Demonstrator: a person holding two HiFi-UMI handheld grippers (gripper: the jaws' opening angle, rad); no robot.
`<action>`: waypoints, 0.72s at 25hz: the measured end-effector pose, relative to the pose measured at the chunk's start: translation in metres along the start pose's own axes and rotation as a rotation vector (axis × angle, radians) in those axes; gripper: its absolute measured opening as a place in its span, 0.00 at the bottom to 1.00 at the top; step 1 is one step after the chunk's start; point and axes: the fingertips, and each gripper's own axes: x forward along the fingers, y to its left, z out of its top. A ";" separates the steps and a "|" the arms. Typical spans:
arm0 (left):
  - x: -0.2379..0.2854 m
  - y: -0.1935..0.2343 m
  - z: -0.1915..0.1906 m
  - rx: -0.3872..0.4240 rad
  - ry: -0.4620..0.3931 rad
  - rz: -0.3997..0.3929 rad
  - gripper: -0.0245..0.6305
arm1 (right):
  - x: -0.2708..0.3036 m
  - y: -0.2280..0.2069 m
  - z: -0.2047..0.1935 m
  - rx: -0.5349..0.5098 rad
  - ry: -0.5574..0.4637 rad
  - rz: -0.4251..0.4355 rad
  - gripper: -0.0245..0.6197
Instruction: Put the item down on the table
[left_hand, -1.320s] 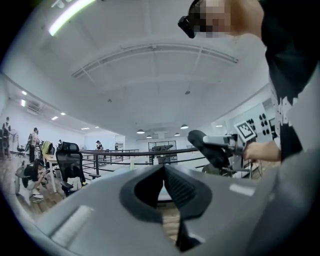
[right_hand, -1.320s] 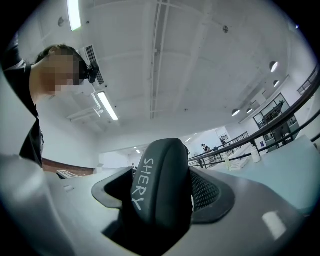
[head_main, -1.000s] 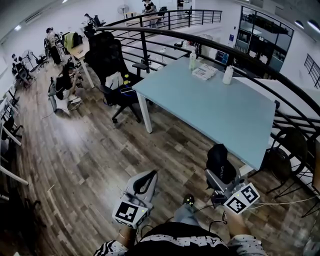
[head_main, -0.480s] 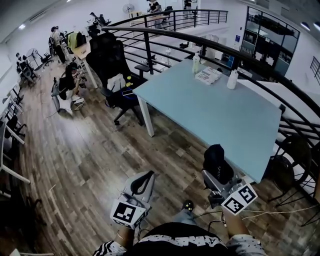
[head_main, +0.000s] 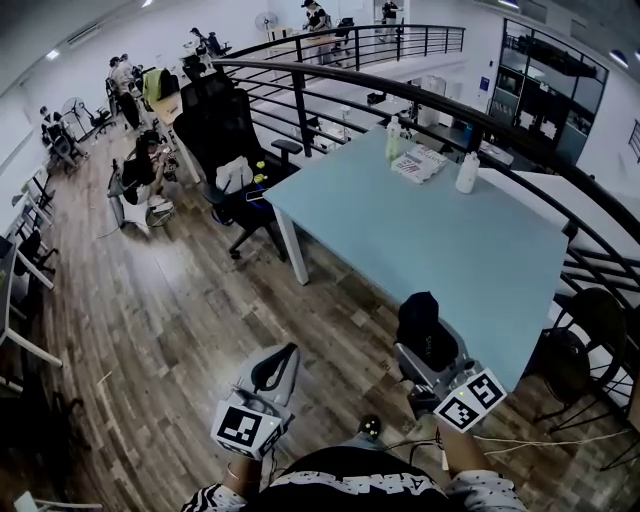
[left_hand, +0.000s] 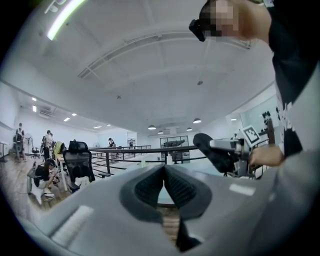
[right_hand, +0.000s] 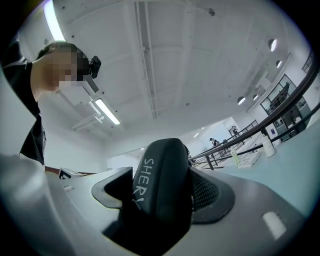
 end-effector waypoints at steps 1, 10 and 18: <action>0.004 0.000 0.004 -0.010 0.003 0.005 0.04 | 0.001 -0.004 0.003 0.004 -0.003 0.002 0.59; 0.051 0.000 0.013 -0.005 0.014 0.035 0.04 | 0.010 -0.052 0.016 0.021 -0.014 0.016 0.59; 0.095 0.008 0.006 0.007 0.021 0.067 0.04 | 0.027 -0.098 0.018 0.015 -0.003 0.019 0.59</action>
